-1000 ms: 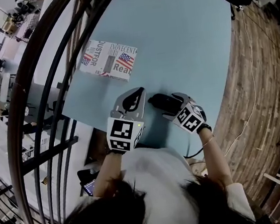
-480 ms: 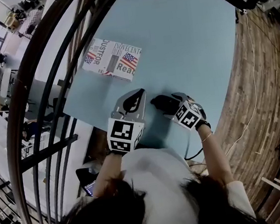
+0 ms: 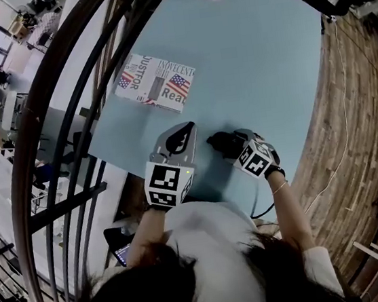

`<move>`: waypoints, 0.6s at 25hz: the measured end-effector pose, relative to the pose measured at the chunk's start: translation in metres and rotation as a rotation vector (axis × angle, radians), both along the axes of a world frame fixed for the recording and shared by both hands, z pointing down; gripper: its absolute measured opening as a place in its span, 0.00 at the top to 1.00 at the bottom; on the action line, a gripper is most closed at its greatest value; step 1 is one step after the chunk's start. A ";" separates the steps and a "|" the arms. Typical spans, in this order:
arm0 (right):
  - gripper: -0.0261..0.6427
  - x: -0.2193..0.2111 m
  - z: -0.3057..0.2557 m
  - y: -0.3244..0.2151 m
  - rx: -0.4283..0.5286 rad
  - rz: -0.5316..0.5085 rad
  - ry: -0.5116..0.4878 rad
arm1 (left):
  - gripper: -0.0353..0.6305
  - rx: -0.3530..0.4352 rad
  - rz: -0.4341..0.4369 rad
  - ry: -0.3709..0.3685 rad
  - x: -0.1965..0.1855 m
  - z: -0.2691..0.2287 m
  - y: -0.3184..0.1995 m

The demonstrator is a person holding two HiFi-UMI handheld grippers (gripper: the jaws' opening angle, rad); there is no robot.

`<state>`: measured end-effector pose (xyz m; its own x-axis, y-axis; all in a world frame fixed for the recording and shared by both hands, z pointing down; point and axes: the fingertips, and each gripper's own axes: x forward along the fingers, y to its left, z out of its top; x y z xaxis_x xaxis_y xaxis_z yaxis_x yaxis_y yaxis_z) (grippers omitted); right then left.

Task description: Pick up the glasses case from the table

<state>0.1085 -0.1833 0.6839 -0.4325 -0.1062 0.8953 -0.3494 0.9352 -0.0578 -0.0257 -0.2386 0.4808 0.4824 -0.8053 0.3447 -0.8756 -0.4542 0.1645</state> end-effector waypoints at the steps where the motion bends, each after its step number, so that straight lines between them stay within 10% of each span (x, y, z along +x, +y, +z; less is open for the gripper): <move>1: 0.39 0.000 0.000 0.000 0.002 0.000 0.000 | 0.86 0.000 -0.001 0.001 -0.001 0.000 0.000; 15: 0.45 -0.001 -0.001 0.000 0.012 -0.001 0.003 | 0.86 0.007 0.002 0.002 -0.003 -0.001 -0.002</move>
